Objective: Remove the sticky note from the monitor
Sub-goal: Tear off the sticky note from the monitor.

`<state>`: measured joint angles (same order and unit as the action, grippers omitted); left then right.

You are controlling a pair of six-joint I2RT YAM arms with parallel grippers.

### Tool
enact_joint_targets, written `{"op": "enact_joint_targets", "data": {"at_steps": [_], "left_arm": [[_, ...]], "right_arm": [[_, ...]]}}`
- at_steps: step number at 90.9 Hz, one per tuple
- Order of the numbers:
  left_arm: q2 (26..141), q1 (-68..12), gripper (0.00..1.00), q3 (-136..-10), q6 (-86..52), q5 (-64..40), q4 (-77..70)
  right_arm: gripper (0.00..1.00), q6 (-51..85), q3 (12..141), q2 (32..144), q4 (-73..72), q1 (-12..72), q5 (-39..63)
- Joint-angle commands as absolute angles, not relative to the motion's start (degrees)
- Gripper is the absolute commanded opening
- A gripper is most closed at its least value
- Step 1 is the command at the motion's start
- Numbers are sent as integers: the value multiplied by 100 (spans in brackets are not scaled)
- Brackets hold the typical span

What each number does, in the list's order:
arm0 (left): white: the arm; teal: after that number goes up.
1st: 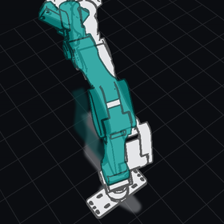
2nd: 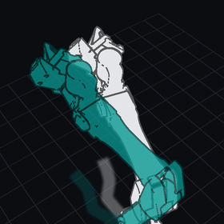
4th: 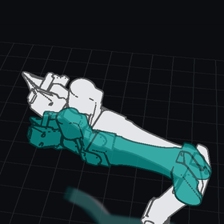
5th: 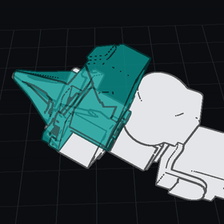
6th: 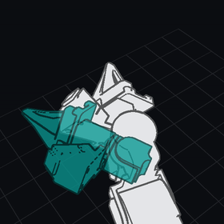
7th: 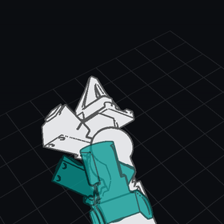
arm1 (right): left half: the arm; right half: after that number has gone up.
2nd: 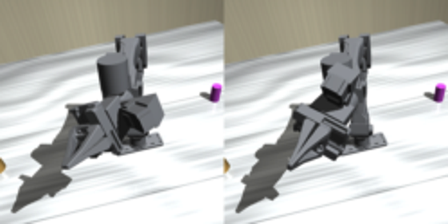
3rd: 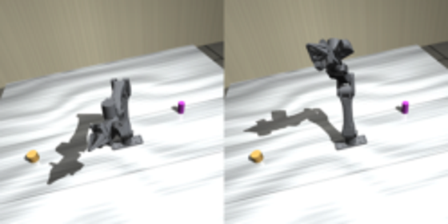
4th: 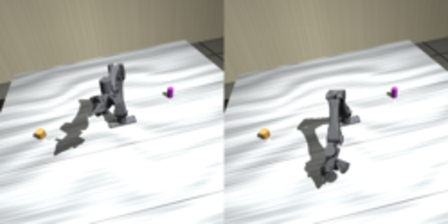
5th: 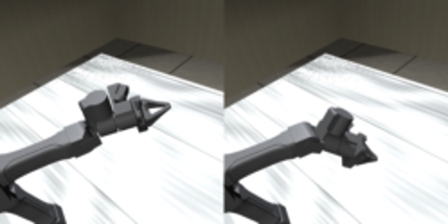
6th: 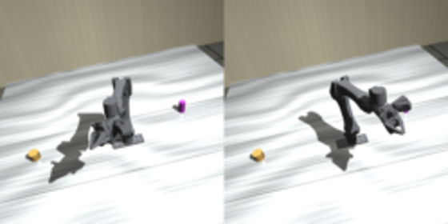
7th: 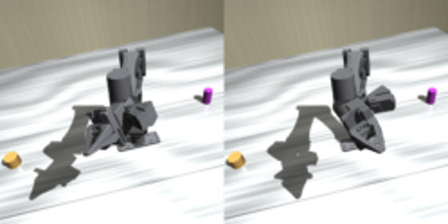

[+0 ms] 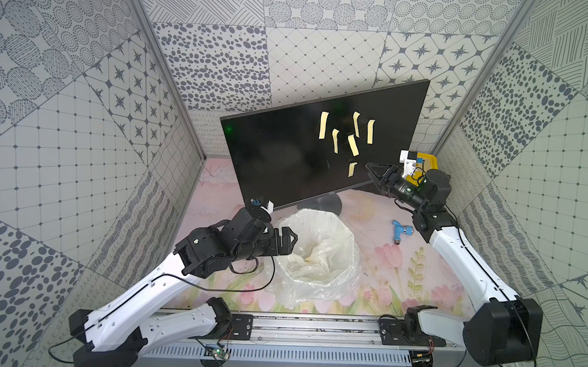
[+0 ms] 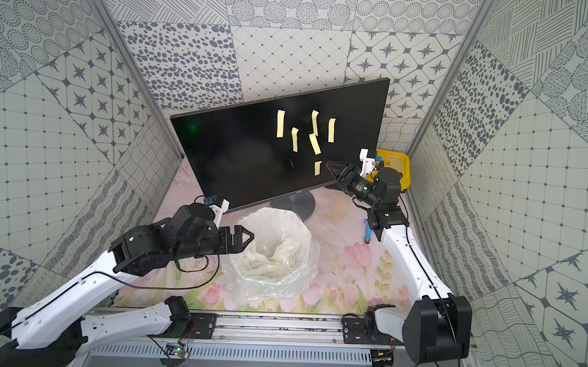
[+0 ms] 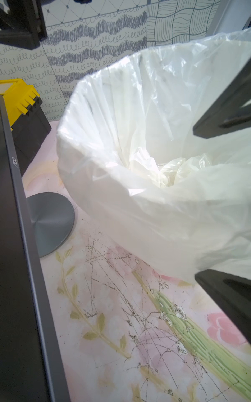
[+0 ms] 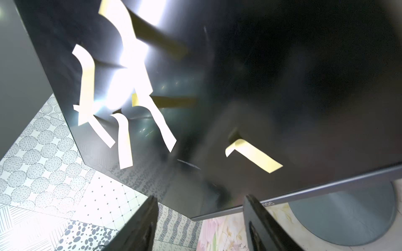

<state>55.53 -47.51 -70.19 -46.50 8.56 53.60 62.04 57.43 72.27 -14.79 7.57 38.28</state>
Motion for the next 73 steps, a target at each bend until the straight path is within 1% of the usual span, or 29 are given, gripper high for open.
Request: {"op": "enact_joint_targets", "data": {"at_steps": [1, 14, 39, 73], "left_arm": [[5611, -4792, 99, -6996, -4623, 722, 5070], [5654, -4786, 99, -7014, -4615, 677, 5063], [5651, -4790, 99, -7030, -4587, 701, 5104], [5689, -4789, 99, -7114, -4568, 687, 5150]], "right_arm": [[63, 6608, 5989, 7445, -2374, 747, 3832], [61, 6711, 6249, 7617, -2569, 747, 3785], [61, 6726, 6599, 7750, -2615, 747, 3655], [60, 6912, 7290, 8350, -2726, 748, 3499]]}}
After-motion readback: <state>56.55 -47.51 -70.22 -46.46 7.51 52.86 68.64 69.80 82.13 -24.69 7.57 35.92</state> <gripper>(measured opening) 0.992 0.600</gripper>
